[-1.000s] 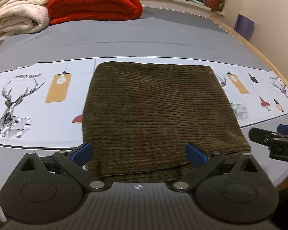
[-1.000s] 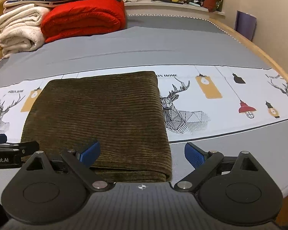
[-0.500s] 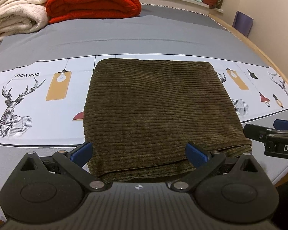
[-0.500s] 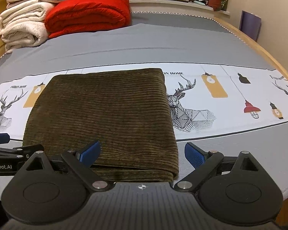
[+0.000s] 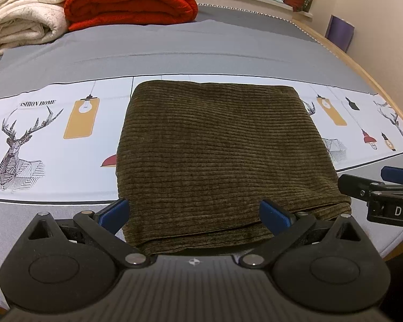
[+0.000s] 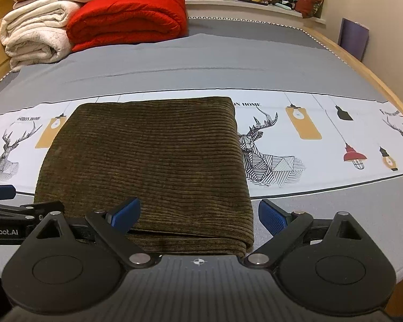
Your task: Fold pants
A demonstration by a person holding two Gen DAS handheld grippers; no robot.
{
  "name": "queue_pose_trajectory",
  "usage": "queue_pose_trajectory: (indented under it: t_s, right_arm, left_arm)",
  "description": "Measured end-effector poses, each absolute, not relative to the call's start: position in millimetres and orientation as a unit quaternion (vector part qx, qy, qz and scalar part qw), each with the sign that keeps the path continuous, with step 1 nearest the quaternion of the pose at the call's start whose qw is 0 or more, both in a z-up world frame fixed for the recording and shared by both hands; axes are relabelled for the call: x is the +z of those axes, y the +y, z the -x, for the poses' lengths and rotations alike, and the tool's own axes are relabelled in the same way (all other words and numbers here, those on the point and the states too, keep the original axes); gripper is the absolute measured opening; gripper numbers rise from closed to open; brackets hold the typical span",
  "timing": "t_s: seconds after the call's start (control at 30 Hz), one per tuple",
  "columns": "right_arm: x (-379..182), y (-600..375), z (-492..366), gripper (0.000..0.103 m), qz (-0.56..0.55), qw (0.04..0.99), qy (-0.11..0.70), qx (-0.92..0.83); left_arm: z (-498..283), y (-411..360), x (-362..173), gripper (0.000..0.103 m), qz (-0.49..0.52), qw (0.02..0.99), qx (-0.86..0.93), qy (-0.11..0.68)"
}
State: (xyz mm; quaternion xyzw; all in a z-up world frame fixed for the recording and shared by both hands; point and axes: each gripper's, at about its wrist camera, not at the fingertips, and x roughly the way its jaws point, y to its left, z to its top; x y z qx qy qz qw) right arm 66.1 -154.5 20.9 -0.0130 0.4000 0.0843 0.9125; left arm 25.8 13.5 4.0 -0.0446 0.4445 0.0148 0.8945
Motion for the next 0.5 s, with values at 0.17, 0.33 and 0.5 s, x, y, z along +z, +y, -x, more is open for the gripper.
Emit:
queue_pose_trajectory:
  t_s: [0.17,0.33,0.5]
  right_arm:
    - [20.3,-154.6,-66.9,0.095,0.015,0.912,0.401,0.084]
    - [20.8,-152.5,-66.7,0.095,0.017,0.912,0.402,0.086]
    - [20.8,-150.7,-66.2,0.095,0.019,0.912,0.402,0.087]
  left_arm:
    - [-26.1,11.7,3.5,0.103,0.043,0.894,0.014,0.445]
    - [-26.1,11.7,3.4,0.103,0.043,0.894,0.015,0.445]
    - [-25.6,10.4,4.1,0.103,0.042,0.895,0.014,0.444]
